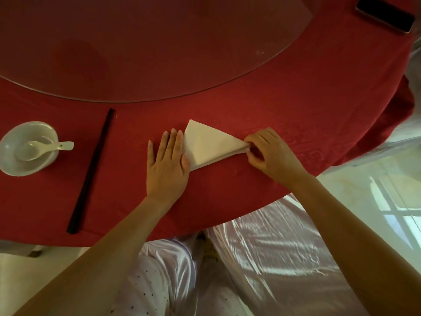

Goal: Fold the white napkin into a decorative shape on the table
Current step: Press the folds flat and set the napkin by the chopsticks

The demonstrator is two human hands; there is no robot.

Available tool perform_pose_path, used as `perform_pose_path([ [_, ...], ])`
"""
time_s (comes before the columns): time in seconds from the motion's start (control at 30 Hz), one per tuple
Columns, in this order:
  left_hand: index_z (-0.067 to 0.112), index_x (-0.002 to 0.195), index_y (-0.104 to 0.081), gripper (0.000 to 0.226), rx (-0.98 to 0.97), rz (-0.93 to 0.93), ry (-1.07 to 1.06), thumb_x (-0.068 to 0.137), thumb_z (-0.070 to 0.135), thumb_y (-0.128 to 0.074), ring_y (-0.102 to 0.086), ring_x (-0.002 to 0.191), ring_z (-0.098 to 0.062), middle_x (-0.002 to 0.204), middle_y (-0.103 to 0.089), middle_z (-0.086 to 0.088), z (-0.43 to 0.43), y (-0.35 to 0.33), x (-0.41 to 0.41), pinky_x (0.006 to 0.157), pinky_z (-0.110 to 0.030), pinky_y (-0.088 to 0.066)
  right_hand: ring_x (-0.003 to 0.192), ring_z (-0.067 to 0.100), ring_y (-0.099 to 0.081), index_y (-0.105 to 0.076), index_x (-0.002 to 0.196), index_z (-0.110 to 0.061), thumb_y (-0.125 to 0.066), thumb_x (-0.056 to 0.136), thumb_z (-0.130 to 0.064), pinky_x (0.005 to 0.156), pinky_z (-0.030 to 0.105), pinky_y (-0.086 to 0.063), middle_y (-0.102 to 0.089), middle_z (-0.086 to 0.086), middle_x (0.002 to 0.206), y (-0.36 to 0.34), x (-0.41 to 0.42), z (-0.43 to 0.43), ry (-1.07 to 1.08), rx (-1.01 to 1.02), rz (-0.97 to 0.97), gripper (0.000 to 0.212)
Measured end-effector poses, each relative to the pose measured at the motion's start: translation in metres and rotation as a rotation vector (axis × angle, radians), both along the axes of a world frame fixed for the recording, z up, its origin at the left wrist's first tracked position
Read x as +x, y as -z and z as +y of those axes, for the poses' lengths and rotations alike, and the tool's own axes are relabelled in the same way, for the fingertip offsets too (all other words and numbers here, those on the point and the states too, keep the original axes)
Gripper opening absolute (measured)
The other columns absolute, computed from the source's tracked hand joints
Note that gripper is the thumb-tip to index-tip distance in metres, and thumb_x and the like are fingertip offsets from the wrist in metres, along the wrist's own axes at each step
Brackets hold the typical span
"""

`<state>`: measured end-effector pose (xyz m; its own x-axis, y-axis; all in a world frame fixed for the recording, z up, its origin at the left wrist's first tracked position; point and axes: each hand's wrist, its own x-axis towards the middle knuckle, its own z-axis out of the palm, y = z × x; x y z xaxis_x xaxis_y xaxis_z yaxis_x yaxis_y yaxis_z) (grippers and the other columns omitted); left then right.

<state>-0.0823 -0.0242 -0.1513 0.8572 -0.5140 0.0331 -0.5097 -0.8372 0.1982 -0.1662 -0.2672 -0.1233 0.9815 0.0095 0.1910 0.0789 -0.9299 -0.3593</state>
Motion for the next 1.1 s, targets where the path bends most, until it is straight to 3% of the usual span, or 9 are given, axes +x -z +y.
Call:
perform_pose_path([
  [0.1, 0.011, 0.145, -0.015, 0.056, -0.005, 0.002, -0.002, 0.094, 0.033, -0.015, -0.016, 0.143, -0.021, 0.153, -0.026, -0.009, 0.000, 0.000, 0.000, 0.118, -0.050, -0.008, 0.092, 0.026, -0.053, -0.062, 0.103, -0.003, -0.065, 0.083, -0.012, 0.084, 0.030, -0.042, -0.060, 0.011, 0.096, 0.006, -0.002, 0.000, 0.056, 0.102, 0.010, 0.022],
  [0.3, 0.011, 0.145, -0.014, 0.056, -0.009, -0.001, -0.004, 0.094, 0.033, -0.015, -0.016, 0.143, -0.021, 0.154, -0.025, -0.009, 0.000, 0.001, 0.000, 0.118, -0.050, -0.008, 0.090, 0.023, -0.056, -0.062, 0.091, -0.005, -0.064, 0.083, -0.007, 0.077, 0.026, -0.045, -0.062, 0.009, 0.093, 0.010, 0.001, 0.005, 0.137, 0.234, -0.076, 0.008],
  [0.47, 0.012, 0.145, -0.014, 0.055, -0.012, 0.000, -0.015, 0.095, 0.033, -0.017, -0.016, 0.143, -0.021, 0.154, -0.024, -0.010, 0.000, 0.002, 0.000, 0.118, -0.050, -0.008, 0.091, 0.009, -0.053, -0.060, 0.101, -0.008, -0.060, 0.083, -0.004, 0.077, 0.008, -0.039, -0.061, 0.004, 0.100, 0.008, 0.001, 0.014, 0.184, 0.336, -0.090, 0.018],
  [0.67, 0.013, 0.146, -0.014, 0.055, -0.006, -0.001, -0.018, 0.095, 0.032, -0.017, -0.018, 0.143, -0.022, 0.153, -0.025, -0.010, 0.000, 0.003, -0.002, 0.117, -0.051, -0.011, 0.076, 0.024, -0.058, -0.064, 0.086, 0.000, -0.064, 0.080, -0.001, 0.068, 0.025, -0.044, -0.064, 0.011, 0.079, 0.005, 0.003, 0.009, 0.076, 0.123, -0.152, 0.006],
  [0.83, 0.014, 0.146, -0.005, 0.058, 0.029, 0.035, -0.073, 0.093, 0.034, -0.012, -0.006, 0.145, -0.022, 0.157, -0.013, -0.009, -0.002, 0.000, -0.004, 0.118, -0.049, -0.001, 0.081, 0.029, -0.054, -0.065, 0.086, 0.000, -0.063, 0.084, -0.002, 0.076, 0.029, -0.043, -0.062, 0.013, 0.083, 0.011, 0.004, 0.003, 0.069, 0.123, -0.118, 0.004],
  [0.97, 0.008, 0.146, -0.006, 0.057, 0.030, 0.043, -0.229, 0.095, 0.028, -0.022, -0.003, 0.145, -0.026, 0.157, -0.009, -0.015, -0.003, -0.010, -0.007, 0.117, -0.055, -0.001, 0.080, 0.027, -0.053, -0.068, 0.089, -0.002, -0.061, 0.087, -0.007, 0.075, 0.034, -0.046, -0.062, 0.011, 0.083, 0.018, -0.002, 0.009, 0.117, 0.113, -0.148, 0.008],
  [1.1, 0.009, 0.146, -0.007, 0.057, -0.016, -0.060, -0.039, 0.094, 0.027, -0.020, -0.008, 0.144, -0.025, 0.156, -0.013, -0.014, -0.022, -0.017, -0.017, 0.118, -0.048, -0.004, 0.081, 0.026, -0.054, -0.068, 0.092, -0.005, -0.063, 0.087, -0.008, 0.076, 0.036, -0.047, -0.062, 0.010, 0.085, 0.019, -0.004, 0.007, 0.139, 0.094, -0.146, 0.008],
])
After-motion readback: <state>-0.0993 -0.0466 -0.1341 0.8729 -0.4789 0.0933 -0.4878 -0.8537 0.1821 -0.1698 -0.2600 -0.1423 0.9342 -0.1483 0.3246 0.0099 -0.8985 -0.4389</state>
